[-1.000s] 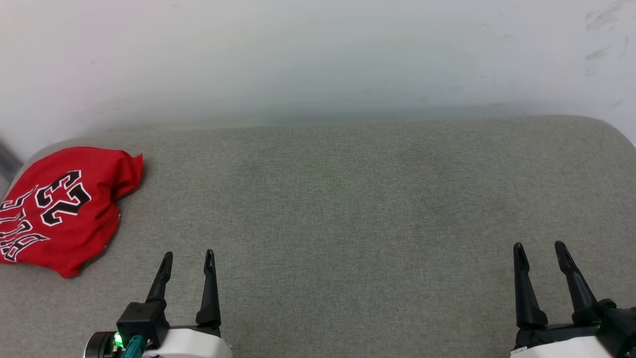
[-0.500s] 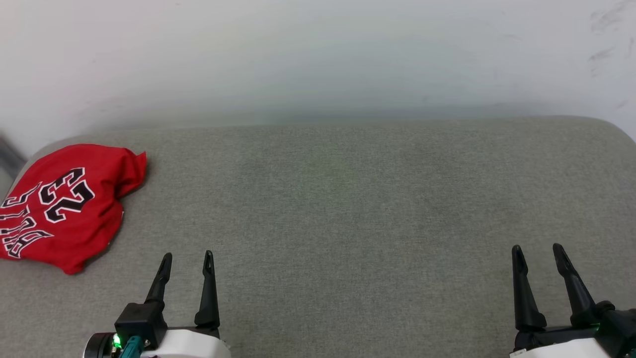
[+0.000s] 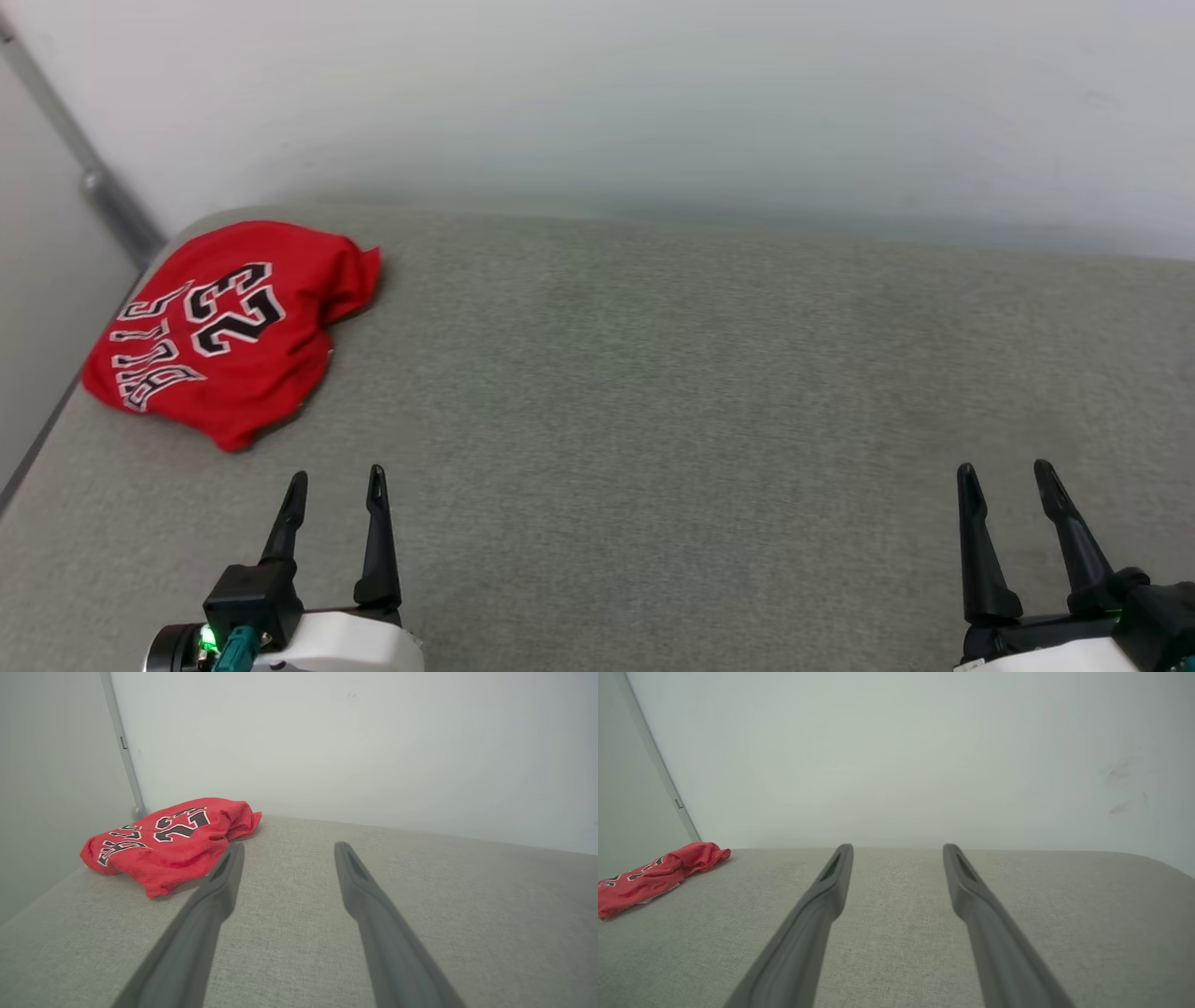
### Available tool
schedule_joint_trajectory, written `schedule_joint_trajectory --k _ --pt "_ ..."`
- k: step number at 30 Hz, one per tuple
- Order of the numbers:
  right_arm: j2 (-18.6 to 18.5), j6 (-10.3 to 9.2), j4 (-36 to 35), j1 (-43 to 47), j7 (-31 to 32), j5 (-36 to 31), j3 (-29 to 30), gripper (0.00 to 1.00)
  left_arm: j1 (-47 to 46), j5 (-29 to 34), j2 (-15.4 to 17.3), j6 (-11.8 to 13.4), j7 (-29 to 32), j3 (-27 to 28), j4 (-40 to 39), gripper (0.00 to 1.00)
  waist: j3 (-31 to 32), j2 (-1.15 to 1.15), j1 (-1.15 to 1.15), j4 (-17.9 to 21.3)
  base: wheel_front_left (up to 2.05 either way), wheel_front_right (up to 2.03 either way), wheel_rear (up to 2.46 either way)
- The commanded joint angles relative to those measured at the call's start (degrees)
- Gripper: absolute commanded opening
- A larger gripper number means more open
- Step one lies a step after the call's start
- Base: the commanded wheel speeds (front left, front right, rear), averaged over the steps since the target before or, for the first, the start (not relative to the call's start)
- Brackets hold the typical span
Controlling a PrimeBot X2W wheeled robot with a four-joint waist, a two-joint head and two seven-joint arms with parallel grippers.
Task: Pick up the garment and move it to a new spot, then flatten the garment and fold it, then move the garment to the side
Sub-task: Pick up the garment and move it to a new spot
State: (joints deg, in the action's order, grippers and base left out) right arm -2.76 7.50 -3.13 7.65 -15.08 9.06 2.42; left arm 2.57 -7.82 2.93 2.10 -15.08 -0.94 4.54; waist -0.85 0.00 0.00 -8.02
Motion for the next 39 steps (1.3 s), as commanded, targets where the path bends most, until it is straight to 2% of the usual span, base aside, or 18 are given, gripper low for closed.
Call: schedule_joint_trajectory --k 1,17,22,27,32,36,39 --pt "-0.2 -0.02 -0.1 0.8 -0.1 0.0 0.0 1.0 -0.4 0.1 -0.1 0.2 -0.1 0.2 -0.1 1.0 -0.3 0.0 0.0 -2.3 0.0 0.0 0.0" --pt "-0.2 -0.02 -0.6 -0.2 -0.1 -0.8 -0.5 1.0 -1.4 -1.2 -0.1 0.4 -0.1 2.8 -0.4 1.0 -2.2 0.0 0.0 -16.2 0.0 0.0 0.0" --pt "-0.2 -0.02 -0.5 -0.7 -0.1 -1.0 -0.9 1.0 -1.3 -1.5 -0.1 0.8 -0.1 3.9 -0.3 1.0 -2.7 0.0 0.0 -19.1 0.0 0.0 0.0" --pt "-0.2 -0.02 -0.6 -1.0 -0.1 -1.5 -1.1 1.0 -1.1 -2.1 -0.1 1.0 -0.1 4.9 -0.4 1.0 -3.1 0.0 0.0 -20.2 0.0 0.0 0.0" --pt "-0.2 -0.02 -0.6 -1.4 -0.1 -2.2 -1.2 1.0 -2.0 -2.6 -0.1 1.1 -0.1 6.1 -0.3 1.0 -4.0 0.0 0.0 -19.7 0.0 0.0 0.0" --pt "-0.2 -0.02 -0.9 -2.1 -0.1 -3.1 -1.0 1.0 -5.8 -1.7 -0.1 -0.8 -0.1 8.3 -0.2 1.0 -5.8 0.0 0.0 -18.7 0.0 0.0 0.0" --pt "-0.2 -0.02 -1.2 -3.1 -0.1 -4.1 -0.8 1.0 -11.1 -0.6 0.7 -3.2 -0.1 11.0 0.2 1.0 -8.1 0.0 0.0 -17.5 0.0 0.0 0.0"
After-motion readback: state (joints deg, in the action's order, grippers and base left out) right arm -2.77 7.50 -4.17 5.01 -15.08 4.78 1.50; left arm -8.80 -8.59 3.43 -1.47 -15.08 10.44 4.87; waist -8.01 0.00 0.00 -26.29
